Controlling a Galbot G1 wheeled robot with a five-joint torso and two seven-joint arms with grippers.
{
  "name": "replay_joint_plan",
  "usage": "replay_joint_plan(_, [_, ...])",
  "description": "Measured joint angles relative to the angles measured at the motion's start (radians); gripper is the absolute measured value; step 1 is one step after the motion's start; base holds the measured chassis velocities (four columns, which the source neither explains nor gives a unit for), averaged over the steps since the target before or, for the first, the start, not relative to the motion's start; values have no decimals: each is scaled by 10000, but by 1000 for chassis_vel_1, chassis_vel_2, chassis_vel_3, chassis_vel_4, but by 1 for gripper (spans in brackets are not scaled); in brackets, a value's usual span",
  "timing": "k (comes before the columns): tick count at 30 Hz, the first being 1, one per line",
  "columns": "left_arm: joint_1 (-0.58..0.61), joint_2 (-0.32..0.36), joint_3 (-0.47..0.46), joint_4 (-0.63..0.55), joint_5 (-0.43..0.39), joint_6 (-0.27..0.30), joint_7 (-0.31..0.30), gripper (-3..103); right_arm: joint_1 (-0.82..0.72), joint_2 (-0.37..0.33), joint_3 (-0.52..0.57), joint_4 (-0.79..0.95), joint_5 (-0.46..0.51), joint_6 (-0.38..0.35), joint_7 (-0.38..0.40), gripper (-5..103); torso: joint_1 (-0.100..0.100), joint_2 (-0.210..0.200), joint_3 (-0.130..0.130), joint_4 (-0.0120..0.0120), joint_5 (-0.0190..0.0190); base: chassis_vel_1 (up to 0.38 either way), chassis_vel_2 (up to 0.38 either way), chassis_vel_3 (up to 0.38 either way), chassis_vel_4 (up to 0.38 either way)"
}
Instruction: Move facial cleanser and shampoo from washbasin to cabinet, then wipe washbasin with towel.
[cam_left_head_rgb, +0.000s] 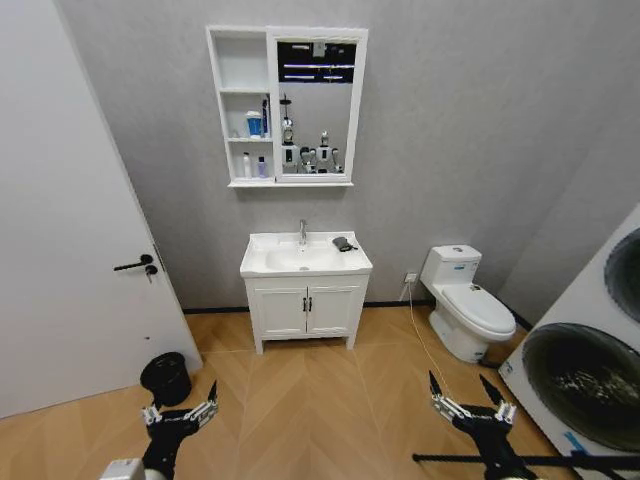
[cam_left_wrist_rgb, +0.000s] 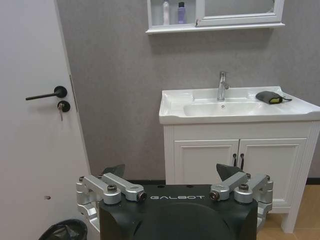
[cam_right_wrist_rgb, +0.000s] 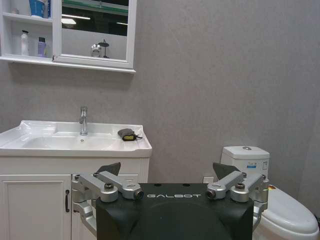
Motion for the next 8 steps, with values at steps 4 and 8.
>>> replay_joint_plan(4, [0,0,0,0,0,0,0,100,-1,0,0,0,0,0,0,100,-8,3,-3,-1,-1,0,0,0,0])
replay_joint_plan(8, [0,0,-1,0,0,0,0,100,-2,1,-1,0,0,0,0,100,-16,8,-5,-1,-3,-3,-45,17,40])
